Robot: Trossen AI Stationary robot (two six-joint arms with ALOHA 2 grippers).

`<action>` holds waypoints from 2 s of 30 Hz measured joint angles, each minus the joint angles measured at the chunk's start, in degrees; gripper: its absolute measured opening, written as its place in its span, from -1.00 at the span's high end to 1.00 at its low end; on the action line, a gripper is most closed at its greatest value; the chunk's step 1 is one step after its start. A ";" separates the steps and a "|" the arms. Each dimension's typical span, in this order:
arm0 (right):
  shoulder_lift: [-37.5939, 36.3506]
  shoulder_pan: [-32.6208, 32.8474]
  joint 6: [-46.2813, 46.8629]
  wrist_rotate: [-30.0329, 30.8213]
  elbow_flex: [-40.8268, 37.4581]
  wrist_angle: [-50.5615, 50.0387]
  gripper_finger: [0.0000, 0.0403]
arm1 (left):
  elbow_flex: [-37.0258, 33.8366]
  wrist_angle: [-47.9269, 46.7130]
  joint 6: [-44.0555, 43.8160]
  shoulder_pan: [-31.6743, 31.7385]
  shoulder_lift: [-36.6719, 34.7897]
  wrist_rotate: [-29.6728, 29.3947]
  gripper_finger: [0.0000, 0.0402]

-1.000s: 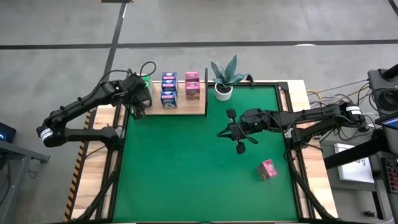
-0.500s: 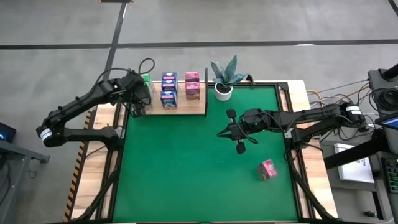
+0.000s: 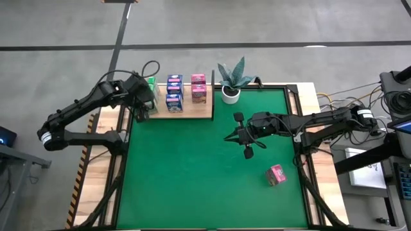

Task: Stack cereal on shelf
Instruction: Put the green cereal box on the shelf aligned with the other green cereal boxes

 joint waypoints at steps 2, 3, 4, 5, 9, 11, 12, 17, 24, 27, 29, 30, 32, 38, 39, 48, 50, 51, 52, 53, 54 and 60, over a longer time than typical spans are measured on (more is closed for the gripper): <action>0.00 0.00 -0.09 0.00 0.00 0.02 0.96 | -0.54 -2.05 -2.49 -1.14 -0.18 1.70 0.22; 0.00 0.00 -0.27 0.00 0.00 0.02 0.96 | -0.92 -2.87 -3.68 -1.76 -0.19 2.89 0.29; 0.00 0.00 -0.34 0.02 0.00 0.01 0.96 | -1.35 -3.13 -4.97 -2.50 -0.19 3.90 0.36; 0.00 0.00 -0.47 0.02 0.00 0.01 0.96 | -1.82 -3.09 -6.21 -3.36 -0.19 4.63 0.43; 0.00 0.00 -0.98 0.10 0.00 0.02 0.96 | -4.51 -1.43 -11.90 -6.45 0.00 3.09 0.70; 0.00 0.00 -1.11 0.24 0.00 0.02 0.96 | -6.32 -0.29 -14.06 -7.21 0.15 1.02 0.82; 0.00 0.00 -1.14 0.83 0.00 0.04 0.96 | -7.14 0.28 -14.68 -7.31 0.16 -0.24 0.86; 0.00 0.00 -1.05 4.28 0.00 -0.03 0.96 | -10.83 2.58 -16.47 -7.28 0.18 -7.86 0.99; 0.00 0.00 -1.05 4.42 0.00 -0.07 0.96 | -13.95 2.76 -17.59 -7.25 0.20 -14.06 1.00; 0.00 0.00 -1.01 4.42 0.00 -0.06 0.96 | -14.55 2.96 -18.41 -7.25 0.20 -15.68 1.00; 0.00 0.00 -1.02 4.42 0.00 -0.05 0.96 | -14.61 2.97 -19.29 -7.24 0.20 -17.87 1.00; 0.00 0.00 -1.03 4.42 0.00 -0.05 0.96 | -14.61 2.97 -19.64 -7.21 0.20 -19.09 1.00; 0.00 0.00 -1.03 4.41 0.00 -0.05 0.96 | -14.54 2.94 -20.34 -7.21 0.20 -19.95 1.00; 0.00 0.00 -0.97 4.39 0.00 -0.04 0.96 | -14.17 3.04 -21.39 -7.21 0.18 -16.54 1.00; 0.00 0.00 -0.98 4.39 0.00 -0.05 0.96 | -14.17 3.19 -21.43 -7.21 0.15 -14.65 1.00; 0.00 0.00 -1.03 4.35 0.00 -0.03 0.96 | -14.09 14.89 -14.19 -9.59 -3.00 11.49 1.00; 0.00 0.00 -1.05 4.35 0.00 -0.03 0.96 | -13.48 14.34 -11.89 -9.55 -3.90 7.24 1.00; 0.00 0.00 -1.03 4.35 0.00 -0.02 0.96 | -13.04 14.04 -11.32 -9.50 -4.31 4.44 1.00; 0.00 0.00 -1.05 4.35 0.00 -0.03 0.96 | -12.62 13.99 -11.00 -9.45 -4.72 1.34 1.00; 0.00 0.00 -1.04 4.35 0.00 -0.03 0.96 | -12.17 13.89 -10.71 -9.46 -5.10 -1.60 1.00; 0.00 0.00 -1.05 4.35 0.00 -0.03 0.96 | -11.81 13.77 -10.19 -9.44 -5.44 -3.86 1.00; 0.00 0.00 -1.36 4.38 0.00 0.02 0.96 | -10.89 13.27 -9.57 -9.46 -6.08 -5.17 1.00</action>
